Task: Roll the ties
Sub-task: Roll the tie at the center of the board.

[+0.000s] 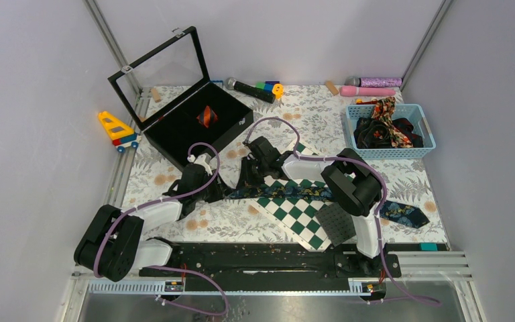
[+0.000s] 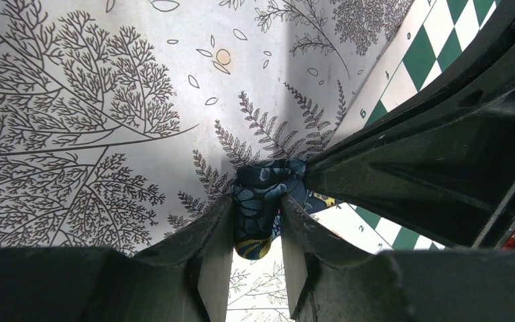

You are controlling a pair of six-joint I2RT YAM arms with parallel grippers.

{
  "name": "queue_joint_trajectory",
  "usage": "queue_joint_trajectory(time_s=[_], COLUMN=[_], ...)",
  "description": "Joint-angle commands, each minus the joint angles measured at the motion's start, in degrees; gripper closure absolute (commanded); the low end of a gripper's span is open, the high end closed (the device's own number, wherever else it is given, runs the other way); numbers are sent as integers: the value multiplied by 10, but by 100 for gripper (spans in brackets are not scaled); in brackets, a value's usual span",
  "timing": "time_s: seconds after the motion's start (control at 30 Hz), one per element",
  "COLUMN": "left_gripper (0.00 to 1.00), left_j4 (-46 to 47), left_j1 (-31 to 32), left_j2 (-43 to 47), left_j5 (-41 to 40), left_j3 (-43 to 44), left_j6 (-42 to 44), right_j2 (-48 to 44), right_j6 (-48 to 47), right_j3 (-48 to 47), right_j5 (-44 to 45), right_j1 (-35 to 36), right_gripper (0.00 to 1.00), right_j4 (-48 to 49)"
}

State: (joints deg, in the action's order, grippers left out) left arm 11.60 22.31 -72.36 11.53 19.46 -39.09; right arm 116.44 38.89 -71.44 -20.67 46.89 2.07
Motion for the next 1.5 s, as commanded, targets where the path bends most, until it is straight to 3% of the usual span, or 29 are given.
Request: queue_joint_trajectory(time_s=[0.0,0.27,0.47,1.03,1.47], left_gripper=[68,87,94,100,100], left_j4=[4,6,-1,-108,-226], left_j1=[1,1,1,19,100], left_j2=[5,11,17,48,22], left_j5=[-18,-11,-6,-64,-201], left_j3=[10,11,23,91,172], left_j6=[1,1,1,55,94], right_j2=[-1,-9,-53,-270,-320], right_j6=[1,0,-13,-16,-22], right_j3=[1,-1,3,151,184], right_j5=[-16,-10,17,146,168], right_j1=[7,7,7,5,0], right_gripper=[84,82,77,78,78], right_j4=[9,7,7,63,54])
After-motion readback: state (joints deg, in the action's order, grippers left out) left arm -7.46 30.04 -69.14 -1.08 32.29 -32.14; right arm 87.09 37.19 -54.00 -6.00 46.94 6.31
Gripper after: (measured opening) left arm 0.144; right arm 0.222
